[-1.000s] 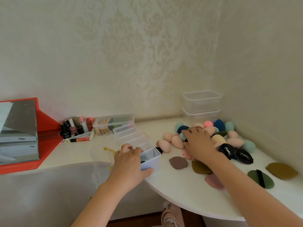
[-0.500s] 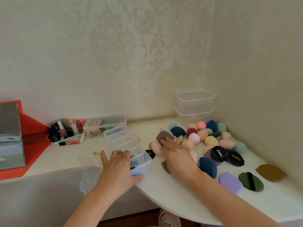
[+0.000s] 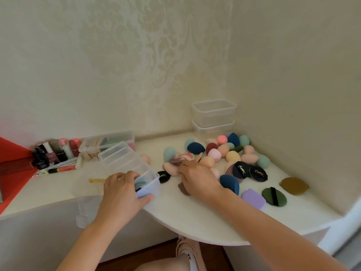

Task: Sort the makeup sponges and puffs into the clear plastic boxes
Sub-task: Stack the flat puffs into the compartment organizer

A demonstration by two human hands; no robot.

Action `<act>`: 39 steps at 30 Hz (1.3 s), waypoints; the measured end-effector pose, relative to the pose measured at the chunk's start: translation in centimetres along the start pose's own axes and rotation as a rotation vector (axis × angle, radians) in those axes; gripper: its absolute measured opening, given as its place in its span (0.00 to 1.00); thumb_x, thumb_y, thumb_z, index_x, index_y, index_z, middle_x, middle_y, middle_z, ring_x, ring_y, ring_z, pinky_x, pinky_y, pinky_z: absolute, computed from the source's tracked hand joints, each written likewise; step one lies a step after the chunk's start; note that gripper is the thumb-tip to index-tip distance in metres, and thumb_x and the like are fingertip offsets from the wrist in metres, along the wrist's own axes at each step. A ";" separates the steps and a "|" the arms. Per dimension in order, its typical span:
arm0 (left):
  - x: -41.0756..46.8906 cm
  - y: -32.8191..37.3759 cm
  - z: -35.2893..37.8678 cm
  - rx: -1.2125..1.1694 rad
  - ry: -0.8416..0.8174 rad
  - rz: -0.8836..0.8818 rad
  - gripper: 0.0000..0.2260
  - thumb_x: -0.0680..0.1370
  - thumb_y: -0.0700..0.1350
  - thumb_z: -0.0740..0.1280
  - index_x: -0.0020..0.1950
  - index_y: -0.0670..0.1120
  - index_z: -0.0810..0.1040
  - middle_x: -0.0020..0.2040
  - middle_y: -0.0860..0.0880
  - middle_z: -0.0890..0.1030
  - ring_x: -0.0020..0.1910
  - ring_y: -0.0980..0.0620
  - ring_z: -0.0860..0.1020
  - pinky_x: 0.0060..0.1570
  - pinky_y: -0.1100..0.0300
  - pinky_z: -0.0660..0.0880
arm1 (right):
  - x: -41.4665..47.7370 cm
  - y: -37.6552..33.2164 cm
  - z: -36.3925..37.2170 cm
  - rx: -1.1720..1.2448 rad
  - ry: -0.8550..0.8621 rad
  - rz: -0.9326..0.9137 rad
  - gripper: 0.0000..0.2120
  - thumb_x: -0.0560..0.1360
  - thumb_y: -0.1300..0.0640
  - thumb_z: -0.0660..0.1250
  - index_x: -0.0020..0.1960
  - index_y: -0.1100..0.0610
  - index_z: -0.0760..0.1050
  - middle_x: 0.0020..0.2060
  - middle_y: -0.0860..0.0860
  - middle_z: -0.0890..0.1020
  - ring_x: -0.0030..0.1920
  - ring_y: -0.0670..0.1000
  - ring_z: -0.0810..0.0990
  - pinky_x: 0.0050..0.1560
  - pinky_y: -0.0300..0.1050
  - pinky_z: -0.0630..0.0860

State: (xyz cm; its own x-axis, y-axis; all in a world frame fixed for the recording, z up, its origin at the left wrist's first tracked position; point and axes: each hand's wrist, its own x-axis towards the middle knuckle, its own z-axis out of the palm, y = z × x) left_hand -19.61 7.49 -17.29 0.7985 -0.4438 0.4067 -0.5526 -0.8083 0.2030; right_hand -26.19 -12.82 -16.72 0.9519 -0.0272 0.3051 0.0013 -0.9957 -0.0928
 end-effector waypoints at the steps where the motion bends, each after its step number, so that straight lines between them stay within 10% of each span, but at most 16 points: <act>1: 0.1 0.1 0.0 -0.003 -0.005 -0.003 0.30 0.67 0.63 0.72 0.62 0.48 0.73 0.54 0.51 0.77 0.59 0.47 0.69 0.59 0.56 0.63 | -0.1 0.1 -0.1 0.036 -0.019 0.019 0.13 0.77 0.58 0.61 0.60 0.59 0.74 0.59 0.55 0.77 0.56 0.55 0.76 0.50 0.46 0.72; 10: 0.9 0.9 -0.6 0.080 -0.131 0.045 0.27 0.70 0.64 0.67 0.62 0.51 0.68 0.54 0.55 0.73 0.58 0.52 0.69 0.59 0.59 0.60 | -1.3 3.4 -2.8 0.205 0.003 0.189 0.13 0.77 0.62 0.58 0.47 0.53 0.80 0.40 0.47 0.78 0.39 0.49 0.75 0.32 0.35 0.67; 17: 1.5 0.5 -0.7 0.094 -0.192 0.062 0.27 0.69 0.65 0.66 0.62 0.52 0.67 0.49 0.57 0.67 0.56 0.53 0.67 0.59 0.58 0.60 | 1.6 7.5 -5.8 0.302 0.162 0.459 0.14 0.76 0.65 0.56 0.42 0.55 0.79 0.39 0.49 0.81 0.38 0.50 0.77 0.37 0.39 0.72; 22: 1.9 0.3 -1.1 0.149 -0.282 0.061 0.28 0.70 0.66 0.63 0.63 0.53 0.65 0.52 0.56 0.68 0.56 0.53 0.65 0.64 0.56 0.59 | 3.2 12.1 -5.0 0.192 0.022 0.684 0.14 0.79 0.59 0.56 0.60 0.61 0.74 0.57 0.58 0.79 0.56 0.58 0.77 0.55 0.48 0.73; 25: 2.1 0.4 -1.1 0.195 -0.324 0.068 0.26 0.70 0.66 0.62 0.62 0.53 0.64 0.51 0.56 0.68 0.54 0.53 0.64 0.65 0.55 0.59 | 3.1 12.3 -2.5 0.056 -0.216 0.683 0.17 0.80 0.49 0.50 0.59 0.58 0.71 0.57 0.58 0.77 0.55 0.58 0.75 0.51 0.49 0.70; 39: 2.4 -0.1 -0.2 0.276 -0.326 0.094 0.27 0.69 0.69 0.59 0.62 0.56 0.61 0.51 0.58 0.67 0.52 0.55 0.61 0.64 0.58 0.59 | 3.0 8.9 0.7 0.020 0.102 0.532 0.11 0.79 0.58 0.58 0.60 0.57 0.69 0.60 0.54 0.72 0.55 0.51 0.76 0.52 0.41 0.72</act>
State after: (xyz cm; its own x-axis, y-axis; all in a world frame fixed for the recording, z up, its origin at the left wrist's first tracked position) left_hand -17.66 6.54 -16.16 0.8060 -0.5833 0.1005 -0.5772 -0.8122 -0.0853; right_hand -23.11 -21.73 -17.29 0.7883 -0.5362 0.3017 -0.4658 -0.8405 -0.2767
